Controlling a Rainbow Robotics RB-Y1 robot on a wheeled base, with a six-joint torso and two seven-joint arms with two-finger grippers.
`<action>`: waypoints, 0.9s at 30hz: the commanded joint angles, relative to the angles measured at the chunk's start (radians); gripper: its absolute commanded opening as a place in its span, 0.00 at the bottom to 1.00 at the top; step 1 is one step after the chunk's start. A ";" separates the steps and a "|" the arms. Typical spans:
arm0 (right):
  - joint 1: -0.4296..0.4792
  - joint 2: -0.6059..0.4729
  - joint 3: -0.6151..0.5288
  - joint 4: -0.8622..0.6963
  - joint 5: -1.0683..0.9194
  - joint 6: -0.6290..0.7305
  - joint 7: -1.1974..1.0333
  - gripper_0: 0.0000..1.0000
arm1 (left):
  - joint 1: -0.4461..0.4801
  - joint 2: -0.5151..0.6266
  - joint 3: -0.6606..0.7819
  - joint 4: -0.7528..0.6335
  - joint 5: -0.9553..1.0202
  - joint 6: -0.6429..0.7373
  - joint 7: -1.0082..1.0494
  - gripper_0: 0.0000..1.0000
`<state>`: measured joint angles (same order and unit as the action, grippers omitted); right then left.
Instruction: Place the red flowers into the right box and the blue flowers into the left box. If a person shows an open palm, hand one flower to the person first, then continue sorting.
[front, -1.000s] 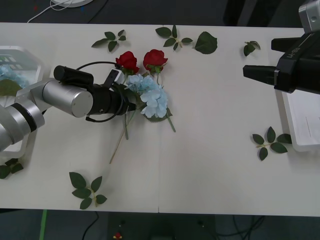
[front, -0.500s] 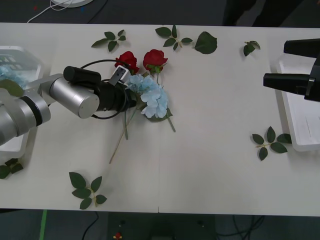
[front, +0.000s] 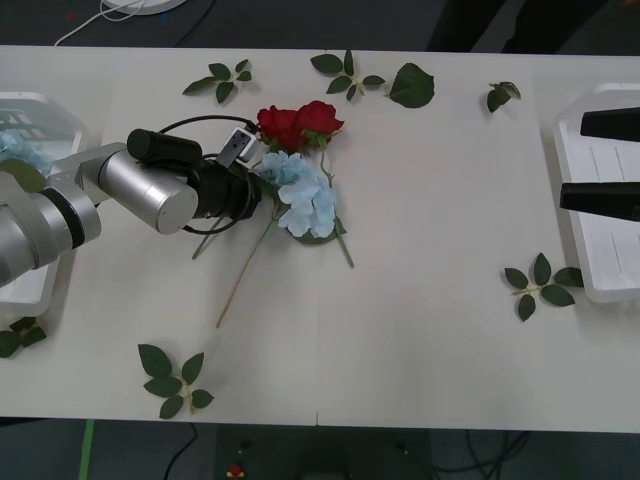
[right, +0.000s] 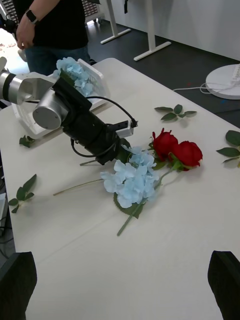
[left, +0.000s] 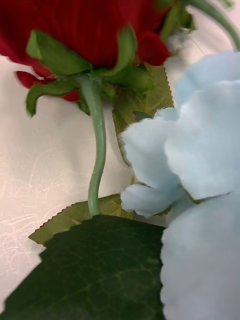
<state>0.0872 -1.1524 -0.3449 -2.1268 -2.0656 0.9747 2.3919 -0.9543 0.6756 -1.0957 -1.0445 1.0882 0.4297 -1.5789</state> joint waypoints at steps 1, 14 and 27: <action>0.060 0.013 -0.046 0.001 -0.056 0.004 0.078 1.00 | -0.054 -0.014 0.003 0.004 -0.014 -0.014 -0.029 0.00; 0.068 0.011 -0.046 0.001 -0.070 0.002 0.101 1.00 | -0.054 -0.014 0.097 0.050 0.009 -0.008 -0.018 0.00; 0.068 0.011 -0.046 0.001 -0.070 -0.001 0.102 1.00 | 0.012 -0.019 0.649 -0.137 0.010 0.423 -0.039 0.00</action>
<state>0.1445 -1.1524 -0.3664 -2.1257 -2.1200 0.9749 2.4563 -0.9499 0.6654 -0.5919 -1.0978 1.0966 0.7947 -1.5791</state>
